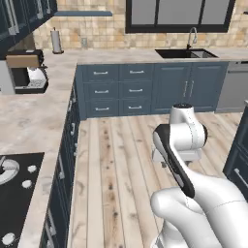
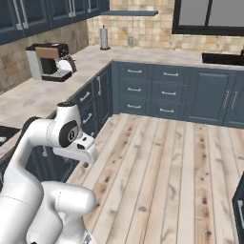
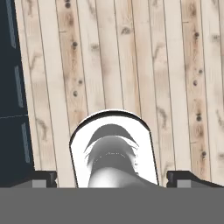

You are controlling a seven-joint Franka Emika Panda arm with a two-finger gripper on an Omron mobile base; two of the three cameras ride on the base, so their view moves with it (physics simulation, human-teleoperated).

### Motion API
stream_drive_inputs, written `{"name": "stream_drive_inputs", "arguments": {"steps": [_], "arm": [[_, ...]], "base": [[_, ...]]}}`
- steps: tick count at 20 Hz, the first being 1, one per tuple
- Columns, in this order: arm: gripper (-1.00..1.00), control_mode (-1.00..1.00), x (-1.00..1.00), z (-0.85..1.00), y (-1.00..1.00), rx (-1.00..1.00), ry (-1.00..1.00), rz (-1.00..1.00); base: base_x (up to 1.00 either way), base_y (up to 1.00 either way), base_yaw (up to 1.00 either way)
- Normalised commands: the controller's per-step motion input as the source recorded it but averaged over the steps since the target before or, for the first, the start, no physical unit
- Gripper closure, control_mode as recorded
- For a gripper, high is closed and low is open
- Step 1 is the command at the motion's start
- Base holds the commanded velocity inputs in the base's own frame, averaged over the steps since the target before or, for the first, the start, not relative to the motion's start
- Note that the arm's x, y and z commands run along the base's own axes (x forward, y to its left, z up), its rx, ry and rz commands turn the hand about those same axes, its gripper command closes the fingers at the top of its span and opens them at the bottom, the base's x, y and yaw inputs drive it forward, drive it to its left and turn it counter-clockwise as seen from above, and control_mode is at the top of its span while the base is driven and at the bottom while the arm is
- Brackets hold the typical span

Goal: Four empty soda cans are scattered around the kitchen. Gather all the cans and cluster them next to the stove for recycling.

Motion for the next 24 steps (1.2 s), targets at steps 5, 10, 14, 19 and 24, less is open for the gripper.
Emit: {"name": "stream_drive_inputs", "arguments": {"steps": [5,10,14,19,24], "arm": [[-1.00,1.00,0.00,0.00,0.00,0.00,0.00,0.00],[-1.00,1.00,0.00,0.00,0.00,0.00,0.00,0.00],[-1.00,1.00,0.00,0.00,0.00,0.00,0.00,0.00],[-1.00,1.00,0.00,0.00,0.00,0.00,0.00,0.00],[-1.00,1.00,0.00,0.00,0.00,0.00,0.00,0.00]], "base": [[0.38,0.09,-0.89],[0.30,0.07,-0.89],[0.33,0.19,-0.89],[0.24,0.18,-0.94],[0.18,0.01,-0.91]]}}
